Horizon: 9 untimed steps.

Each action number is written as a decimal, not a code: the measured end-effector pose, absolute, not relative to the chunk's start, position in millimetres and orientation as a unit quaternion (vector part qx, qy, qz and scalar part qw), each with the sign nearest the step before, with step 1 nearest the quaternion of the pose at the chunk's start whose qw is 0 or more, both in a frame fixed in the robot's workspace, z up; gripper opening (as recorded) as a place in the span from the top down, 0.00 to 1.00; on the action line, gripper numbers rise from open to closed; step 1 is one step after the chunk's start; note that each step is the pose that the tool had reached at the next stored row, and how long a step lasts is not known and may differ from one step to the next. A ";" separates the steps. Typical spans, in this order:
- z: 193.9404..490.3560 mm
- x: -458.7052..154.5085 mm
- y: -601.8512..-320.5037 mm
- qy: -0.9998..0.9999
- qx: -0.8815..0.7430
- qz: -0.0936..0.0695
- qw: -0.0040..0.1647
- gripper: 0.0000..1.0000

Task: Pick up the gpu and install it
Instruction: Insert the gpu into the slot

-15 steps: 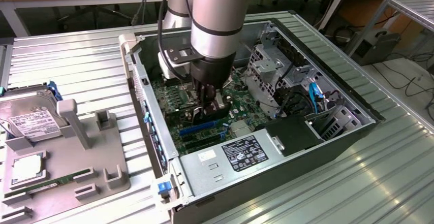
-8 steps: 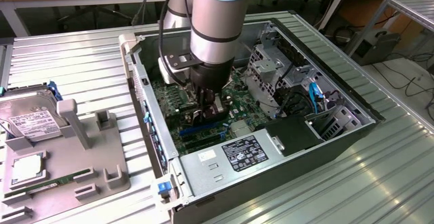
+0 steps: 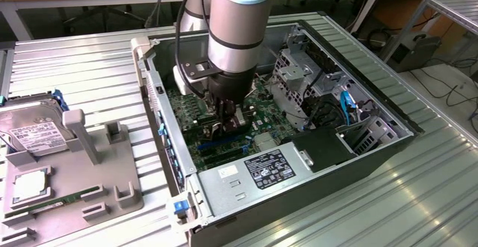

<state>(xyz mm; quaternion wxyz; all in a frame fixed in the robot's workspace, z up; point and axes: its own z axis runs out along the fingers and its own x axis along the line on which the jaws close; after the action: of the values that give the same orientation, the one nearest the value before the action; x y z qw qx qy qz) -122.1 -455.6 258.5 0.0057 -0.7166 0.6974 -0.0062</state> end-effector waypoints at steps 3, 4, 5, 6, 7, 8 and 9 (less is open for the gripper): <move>257.3 -122.2 -455.6 0.697 -0.717 -0.006 0.006 0.74; 256.9 -122.3 -455.6 0.698 -0.716 -0.005 0.007 0.74; 256.7 -122.2 -455.6 0.698 -0.717 -0.005 0.007 0.74; 256.6 -122.2 -455.5 0.698 -0.717 -0.004 0.008 0.74; 256.5 -122.2 -455.5 0.698 -0.716 -0.003 0.009 0.74; 256.5 -122.2 -455.5 0.698 -0.716 -0.002 0.010 0.74; 256.4 -122.2 -455.5 0.698 -0.716 -0.001 0.011 0.74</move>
<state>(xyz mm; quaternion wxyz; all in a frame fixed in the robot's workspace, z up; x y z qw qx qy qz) -122.2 -455.5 256.4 0.0111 -0.7165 0.6975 -0.0009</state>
